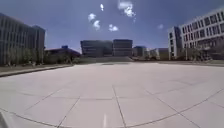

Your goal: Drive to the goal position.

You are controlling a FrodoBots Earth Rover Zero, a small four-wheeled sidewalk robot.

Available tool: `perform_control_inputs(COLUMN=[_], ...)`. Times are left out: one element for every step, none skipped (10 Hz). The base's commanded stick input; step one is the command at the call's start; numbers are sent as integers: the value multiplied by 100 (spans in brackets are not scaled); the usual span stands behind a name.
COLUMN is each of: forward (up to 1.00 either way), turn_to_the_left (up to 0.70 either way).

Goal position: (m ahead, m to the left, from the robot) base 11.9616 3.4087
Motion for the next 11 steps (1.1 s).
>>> perform_control_inputs(forward=[50, 50, 50, 50, 50, 50, 50, 50, 50, 50, 50], turn_to_the_left=[0, 0, 0, 0, 0, 0, 0, 0, 0, 0, 0])
